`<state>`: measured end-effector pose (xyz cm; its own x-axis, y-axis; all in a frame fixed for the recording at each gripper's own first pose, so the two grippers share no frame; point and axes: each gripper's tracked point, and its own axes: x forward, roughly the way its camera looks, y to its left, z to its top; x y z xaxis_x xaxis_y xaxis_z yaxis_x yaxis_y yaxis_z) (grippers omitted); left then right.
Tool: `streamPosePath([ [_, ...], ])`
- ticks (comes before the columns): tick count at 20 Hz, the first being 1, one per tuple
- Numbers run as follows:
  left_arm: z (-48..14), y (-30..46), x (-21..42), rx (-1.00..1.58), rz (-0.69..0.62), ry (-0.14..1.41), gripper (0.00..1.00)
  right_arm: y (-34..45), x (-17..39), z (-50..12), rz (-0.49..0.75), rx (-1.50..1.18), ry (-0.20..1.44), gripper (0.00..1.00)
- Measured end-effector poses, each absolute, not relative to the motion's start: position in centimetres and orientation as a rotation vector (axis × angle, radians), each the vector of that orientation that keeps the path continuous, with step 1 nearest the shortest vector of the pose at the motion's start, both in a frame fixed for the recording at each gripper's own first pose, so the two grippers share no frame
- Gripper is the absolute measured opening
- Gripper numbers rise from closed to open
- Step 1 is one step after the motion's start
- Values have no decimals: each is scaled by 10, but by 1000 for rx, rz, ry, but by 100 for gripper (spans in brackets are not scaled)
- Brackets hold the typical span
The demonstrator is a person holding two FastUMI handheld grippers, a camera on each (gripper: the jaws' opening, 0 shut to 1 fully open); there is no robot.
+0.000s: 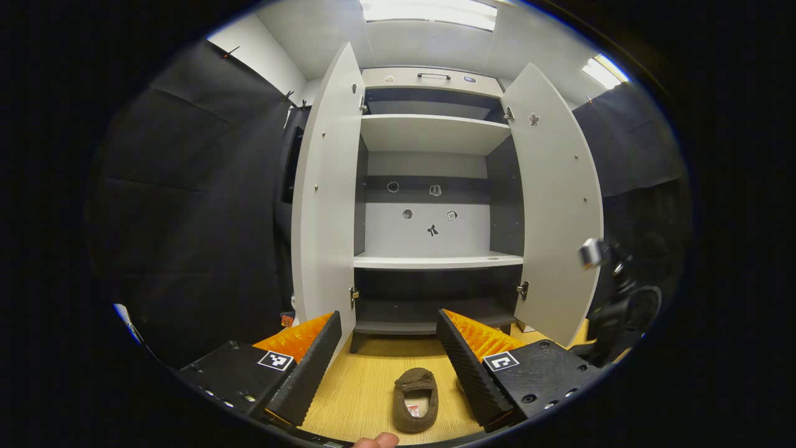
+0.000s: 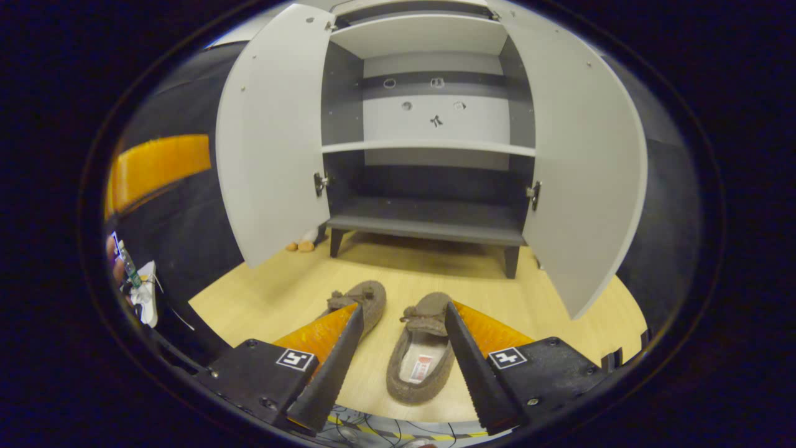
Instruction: Grab one shoe with the right hand and put it into the shoe cabinet, grab the other shoe with the left hand and put it into the shoe cabinet; then close the right door with the right hand and the left door with the left hand.
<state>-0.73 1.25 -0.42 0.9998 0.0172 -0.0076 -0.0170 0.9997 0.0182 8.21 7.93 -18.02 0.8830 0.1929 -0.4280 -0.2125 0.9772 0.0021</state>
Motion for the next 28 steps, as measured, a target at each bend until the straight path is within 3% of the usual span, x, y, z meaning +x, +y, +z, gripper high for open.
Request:
streamPosePath([
  [3, -7, 22, -10, 17, 39, 14, 95, 76, 91, -222, 195, -98, 539, 76],
  [5, -11, 29, -9, 13, 52, 23, 95, 76, 98, -243, 186, -154, 579, 53],
  [13, -23, 42, -3, 1, 80, 51, 95, 81, 134, -286, 128, -194, 664, 54],
  [18, -26, 41, 1, -2, 81, 60, 95, 72, 149, -289, 81, -227, 579, 41],
  [21, -29, 38, 3, -3, 69, 70, 95, 72, 150, -286, 108, -166, 550, 13],
  [23, -31, 35, 3, 2, 62, 75, 95, 72, 150, -282, 143, -177, 525, 8],
  [28, -31, 23, 4, 9, 29, 80, 95, 61, 153, -248, 173, -244, 428, 7],
])
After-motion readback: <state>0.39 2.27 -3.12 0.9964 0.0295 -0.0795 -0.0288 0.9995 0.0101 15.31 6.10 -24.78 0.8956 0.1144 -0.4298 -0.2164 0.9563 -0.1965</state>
